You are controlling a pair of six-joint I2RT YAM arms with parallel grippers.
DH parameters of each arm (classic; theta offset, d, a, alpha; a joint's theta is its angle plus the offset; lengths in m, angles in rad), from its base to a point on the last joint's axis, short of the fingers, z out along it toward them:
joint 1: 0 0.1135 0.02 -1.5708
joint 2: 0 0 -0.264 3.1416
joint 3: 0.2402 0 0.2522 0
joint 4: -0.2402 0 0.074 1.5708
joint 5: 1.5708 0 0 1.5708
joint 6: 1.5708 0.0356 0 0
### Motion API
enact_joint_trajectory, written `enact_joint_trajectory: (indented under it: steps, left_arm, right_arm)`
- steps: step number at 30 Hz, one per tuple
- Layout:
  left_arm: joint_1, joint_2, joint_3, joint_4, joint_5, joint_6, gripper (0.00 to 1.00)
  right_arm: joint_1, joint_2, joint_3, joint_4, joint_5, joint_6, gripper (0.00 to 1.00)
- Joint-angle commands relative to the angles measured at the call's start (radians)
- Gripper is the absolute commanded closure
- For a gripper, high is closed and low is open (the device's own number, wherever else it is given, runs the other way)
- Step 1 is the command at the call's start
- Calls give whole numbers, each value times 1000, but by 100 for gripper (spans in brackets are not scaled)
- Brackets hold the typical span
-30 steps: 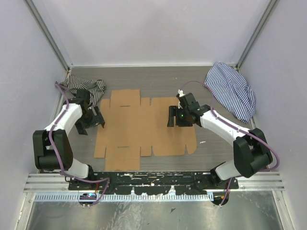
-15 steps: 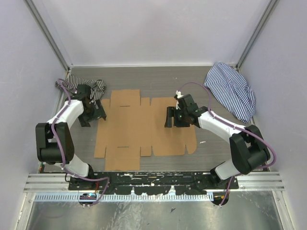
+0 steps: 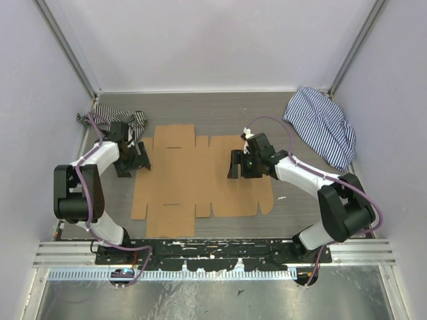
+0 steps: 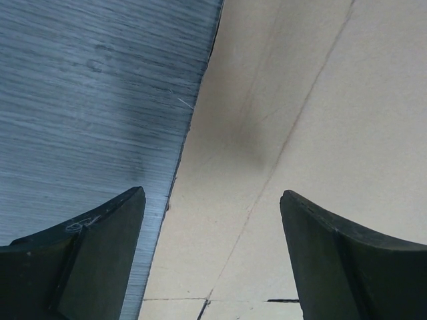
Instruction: Fold the paper box
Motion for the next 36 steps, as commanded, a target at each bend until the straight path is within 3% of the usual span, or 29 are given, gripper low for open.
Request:
enact_joint_trajectory:
  steps: [1, 9, 22, 36]
  left_arm:
    - [3, 45, 13, -1, 24, 26, 11]
    - [1, 85, 22, -14, 23, 18, 12]
    - [-54, 90, 30, -46, 21, 25, 30]
    - [-105, -51, -9, -42, 16, -4, 50]
  right_arm:
    - [4, 27, 5, 72, -17, 9, 26]
    - [4, 99, 0, 83, 37, 21, 30]
    - [4, 271, -15, 171, -6, 57, 35]
    - [4, 227, -14, 105, 69, 55, 37]
